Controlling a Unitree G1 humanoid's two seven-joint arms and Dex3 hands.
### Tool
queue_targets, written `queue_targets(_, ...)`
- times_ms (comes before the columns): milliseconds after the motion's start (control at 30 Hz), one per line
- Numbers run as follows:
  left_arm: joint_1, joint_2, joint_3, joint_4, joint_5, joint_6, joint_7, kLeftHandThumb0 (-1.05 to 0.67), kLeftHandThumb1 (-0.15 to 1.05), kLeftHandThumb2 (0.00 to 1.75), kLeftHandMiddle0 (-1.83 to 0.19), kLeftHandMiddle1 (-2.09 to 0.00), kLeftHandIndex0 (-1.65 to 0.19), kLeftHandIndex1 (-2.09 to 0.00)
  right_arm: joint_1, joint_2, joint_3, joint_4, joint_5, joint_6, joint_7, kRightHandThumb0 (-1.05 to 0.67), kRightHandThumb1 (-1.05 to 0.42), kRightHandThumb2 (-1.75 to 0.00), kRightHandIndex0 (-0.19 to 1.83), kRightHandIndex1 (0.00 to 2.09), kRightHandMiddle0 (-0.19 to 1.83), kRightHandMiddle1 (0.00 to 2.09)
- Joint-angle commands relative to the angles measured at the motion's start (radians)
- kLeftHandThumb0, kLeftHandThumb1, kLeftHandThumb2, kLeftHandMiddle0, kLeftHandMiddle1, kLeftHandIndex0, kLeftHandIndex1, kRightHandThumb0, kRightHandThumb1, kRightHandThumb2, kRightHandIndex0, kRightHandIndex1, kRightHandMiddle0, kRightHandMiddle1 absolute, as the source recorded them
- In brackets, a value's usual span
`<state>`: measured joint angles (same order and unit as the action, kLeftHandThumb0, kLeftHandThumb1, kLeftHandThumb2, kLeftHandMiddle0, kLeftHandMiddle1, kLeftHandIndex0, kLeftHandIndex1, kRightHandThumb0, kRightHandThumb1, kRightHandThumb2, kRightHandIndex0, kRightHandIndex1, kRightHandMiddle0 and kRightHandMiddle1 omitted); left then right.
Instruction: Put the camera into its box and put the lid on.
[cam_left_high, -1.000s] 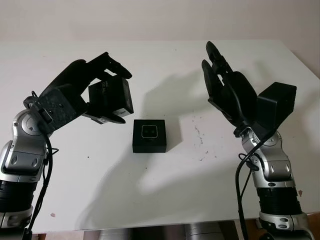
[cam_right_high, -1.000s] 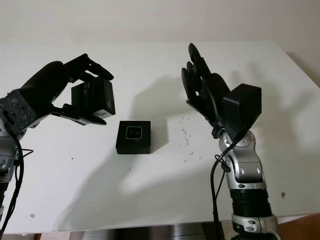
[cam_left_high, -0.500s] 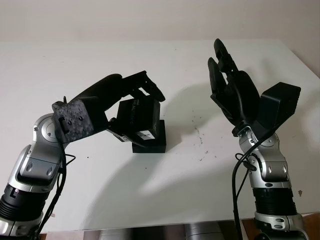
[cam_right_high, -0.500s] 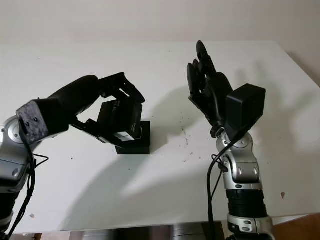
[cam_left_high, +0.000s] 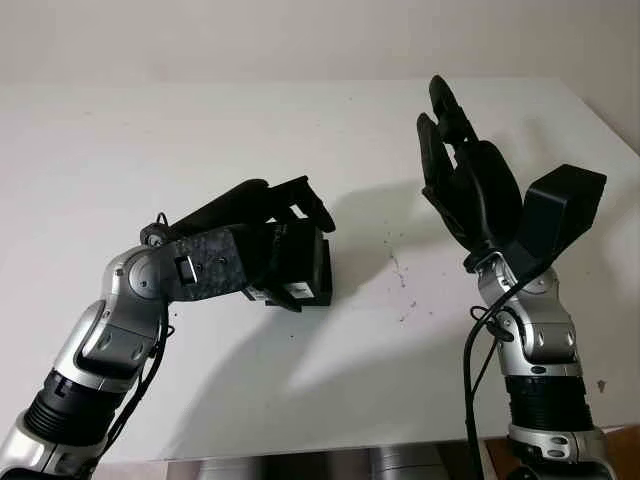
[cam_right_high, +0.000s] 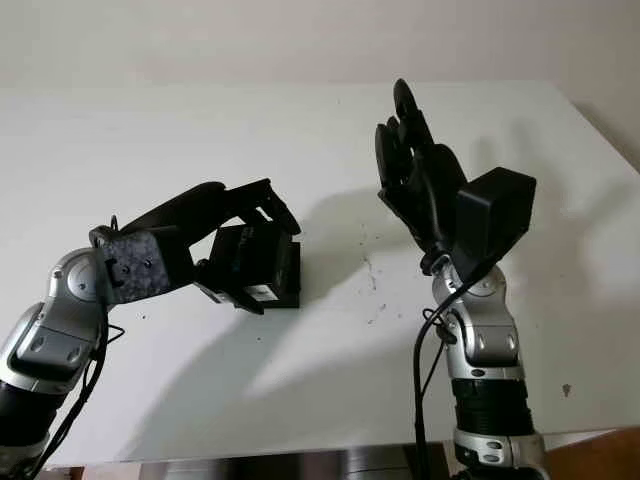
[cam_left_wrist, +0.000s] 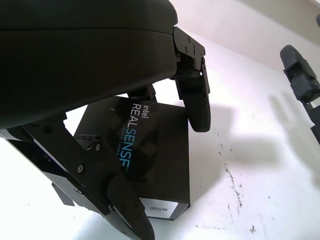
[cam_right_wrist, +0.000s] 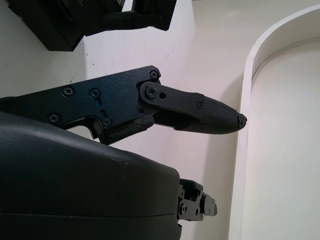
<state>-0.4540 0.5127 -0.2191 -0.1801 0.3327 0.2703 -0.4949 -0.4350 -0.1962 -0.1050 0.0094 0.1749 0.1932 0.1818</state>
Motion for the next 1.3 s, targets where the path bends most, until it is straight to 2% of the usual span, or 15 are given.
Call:
queue_targets(0,-0.02,-0.008,-0.008,0.01,0.016,0.003,0.009,-0.12,0.97,0.05,-0.3,-1.6,-0.22,-1.42,0.005,-0.003,-0.006,-0.021,0.004,-0.013,0.005,-0.7,-1.05,-0.61,-0.13,0.04,-0.09,0.02)
queue_targets(600,-0.039,-0.035,0.007,0.083,0.028,-0.053,0.025,-0.12,0.98,0.06,-0.29,-1.49,-0.2,-1.41,0.02,0.007,-0.004,-0.024,-0.003,-0.014,-0.008,-0.7,-1.05,-0.61,-0.12,0.05,-0.08,0.03)
queue_targets(1267,-0.056,-0.076,-0.001,0.101,0.027,-0.074,0.039,-0.12,0.98,0.05,-0.3,-1.41,-0.21,-1.39,0.027,0.002,0.0,-0.039,-0.007,0.006,0.0,-0.7,-1.05,-0.63,-0.13,0.05,-0.09,0.03)
